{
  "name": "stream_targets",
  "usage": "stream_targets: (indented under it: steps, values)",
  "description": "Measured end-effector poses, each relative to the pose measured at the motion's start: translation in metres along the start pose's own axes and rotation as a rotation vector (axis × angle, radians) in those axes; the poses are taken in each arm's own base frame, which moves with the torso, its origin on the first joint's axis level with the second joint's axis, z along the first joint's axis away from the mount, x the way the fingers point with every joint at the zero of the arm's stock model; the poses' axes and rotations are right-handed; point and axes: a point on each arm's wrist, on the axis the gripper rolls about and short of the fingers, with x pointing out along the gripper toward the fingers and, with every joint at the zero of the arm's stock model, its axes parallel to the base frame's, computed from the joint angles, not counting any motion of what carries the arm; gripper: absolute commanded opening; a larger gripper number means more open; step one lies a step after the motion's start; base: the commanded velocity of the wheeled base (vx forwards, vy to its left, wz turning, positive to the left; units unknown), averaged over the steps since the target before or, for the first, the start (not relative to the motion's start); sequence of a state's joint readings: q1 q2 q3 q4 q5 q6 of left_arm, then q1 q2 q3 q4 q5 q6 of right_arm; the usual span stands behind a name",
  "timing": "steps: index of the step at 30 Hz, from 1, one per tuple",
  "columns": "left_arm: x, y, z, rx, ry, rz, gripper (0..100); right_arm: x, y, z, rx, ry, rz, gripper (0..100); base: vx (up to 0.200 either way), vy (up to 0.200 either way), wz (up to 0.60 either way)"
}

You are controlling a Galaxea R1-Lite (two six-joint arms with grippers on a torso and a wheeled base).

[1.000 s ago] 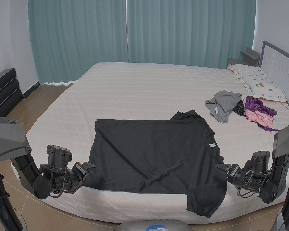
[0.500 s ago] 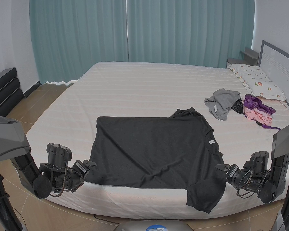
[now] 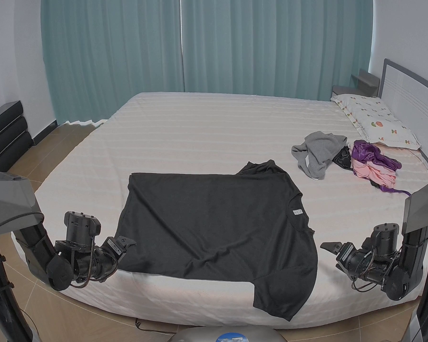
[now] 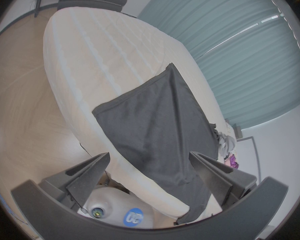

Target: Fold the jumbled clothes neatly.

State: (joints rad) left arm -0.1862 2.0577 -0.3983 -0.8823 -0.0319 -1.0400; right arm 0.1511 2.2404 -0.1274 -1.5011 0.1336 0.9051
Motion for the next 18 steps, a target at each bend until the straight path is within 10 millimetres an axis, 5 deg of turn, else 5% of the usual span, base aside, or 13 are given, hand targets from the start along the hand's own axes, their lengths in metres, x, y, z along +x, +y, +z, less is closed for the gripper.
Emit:
stream_targets:
  steps: [18]
  values:
    - [0.032, 0.029, 0.018, 0.102, -0.07, 0.16, 100, 0.002, -0.001, -0.003, -0.003, 0.011, -0.006, 100, 0.0, 0.0, 0.0]
